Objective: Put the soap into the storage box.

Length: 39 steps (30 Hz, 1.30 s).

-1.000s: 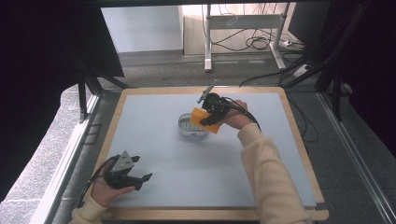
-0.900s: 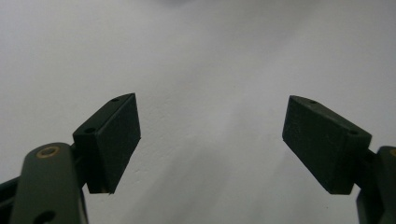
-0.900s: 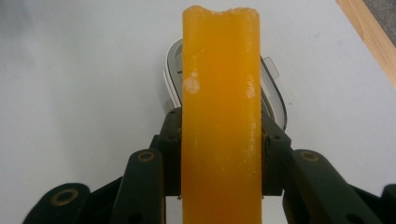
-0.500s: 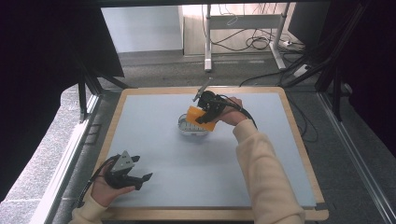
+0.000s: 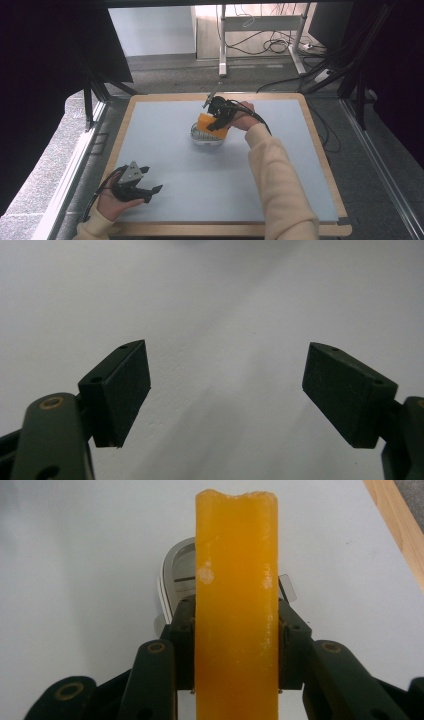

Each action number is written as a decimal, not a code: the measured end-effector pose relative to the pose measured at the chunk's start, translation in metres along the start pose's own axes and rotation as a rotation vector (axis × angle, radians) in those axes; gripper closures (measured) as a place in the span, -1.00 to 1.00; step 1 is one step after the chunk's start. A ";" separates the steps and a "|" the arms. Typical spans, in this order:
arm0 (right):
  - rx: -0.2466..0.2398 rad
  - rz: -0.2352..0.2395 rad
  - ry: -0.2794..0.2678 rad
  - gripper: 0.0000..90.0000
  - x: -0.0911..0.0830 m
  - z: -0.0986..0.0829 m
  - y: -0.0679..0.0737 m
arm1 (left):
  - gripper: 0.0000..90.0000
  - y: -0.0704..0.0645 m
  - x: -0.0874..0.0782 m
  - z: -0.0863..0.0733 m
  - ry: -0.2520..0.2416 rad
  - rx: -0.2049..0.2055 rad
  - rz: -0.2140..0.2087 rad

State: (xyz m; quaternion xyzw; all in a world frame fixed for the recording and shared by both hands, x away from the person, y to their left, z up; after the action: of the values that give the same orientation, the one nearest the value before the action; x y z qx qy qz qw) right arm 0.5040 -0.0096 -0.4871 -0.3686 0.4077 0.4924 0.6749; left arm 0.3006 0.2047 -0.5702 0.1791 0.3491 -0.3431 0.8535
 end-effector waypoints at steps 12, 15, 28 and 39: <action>-0.029 0.010 0.026 0.36 0.007 0.006 -0.004 | -0.57 0.000 0.000 0.000 0.001 -0.001 -0.001; -0.035 0.010 0.031 0.36 0.006 0.009 -0.007 | -0.57 0.000 0.000 0.000 0.000 -0.002 0.000; -0.091 0.044 0.063 0.36 0.023 0.017 -0.011 | -0.57 0.002 0.000 -0.001 -0.001 -0.003 0.000; -0.094 0.054 0.090 0.35 0.036 0.014 -0.009 | -0.57 0.002 -0.001 -0.001 -0.003 -0.002 0.001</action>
State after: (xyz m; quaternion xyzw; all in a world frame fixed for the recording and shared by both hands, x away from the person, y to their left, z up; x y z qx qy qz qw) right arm 0.5222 0.0139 -0.5130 -0.4105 0.4236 0.5121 0.6243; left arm 0.3013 0.2068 -0.5701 0.1779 0.3482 -0.3427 0.8542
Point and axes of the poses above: each handheld gripper's, and its own axes: x roughly forward along the jaws, z roughly out of its top, y roughly to its left, the point moved 8 cm from there along x, roughly forward along the jaws, and after that the axes turned 5 degrees about y, right-handed, at the moved point
